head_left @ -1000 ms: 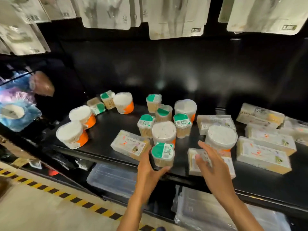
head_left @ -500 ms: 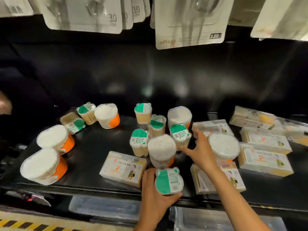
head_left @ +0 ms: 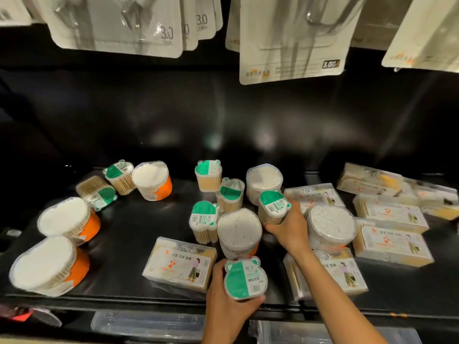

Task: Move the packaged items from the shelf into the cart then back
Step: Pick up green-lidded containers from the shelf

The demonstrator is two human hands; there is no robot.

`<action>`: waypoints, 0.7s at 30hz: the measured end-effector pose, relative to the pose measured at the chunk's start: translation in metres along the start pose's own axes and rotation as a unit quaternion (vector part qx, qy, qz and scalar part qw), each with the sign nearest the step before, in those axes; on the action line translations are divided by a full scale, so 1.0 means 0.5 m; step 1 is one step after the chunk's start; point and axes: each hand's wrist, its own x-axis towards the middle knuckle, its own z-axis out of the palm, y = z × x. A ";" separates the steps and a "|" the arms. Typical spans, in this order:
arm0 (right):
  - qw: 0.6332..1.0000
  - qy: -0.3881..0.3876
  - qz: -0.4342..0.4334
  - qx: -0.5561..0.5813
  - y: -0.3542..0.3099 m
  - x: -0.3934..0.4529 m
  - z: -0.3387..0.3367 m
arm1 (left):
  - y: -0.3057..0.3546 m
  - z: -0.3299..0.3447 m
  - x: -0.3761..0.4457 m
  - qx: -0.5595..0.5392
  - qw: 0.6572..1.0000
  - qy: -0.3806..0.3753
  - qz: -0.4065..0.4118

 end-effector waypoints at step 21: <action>0.956 0.063 -0.011 0.285 -0.066 -0.073 -0.053 | 0.086 -0.007 0.012 -0.075 0.996 -0.030 0.035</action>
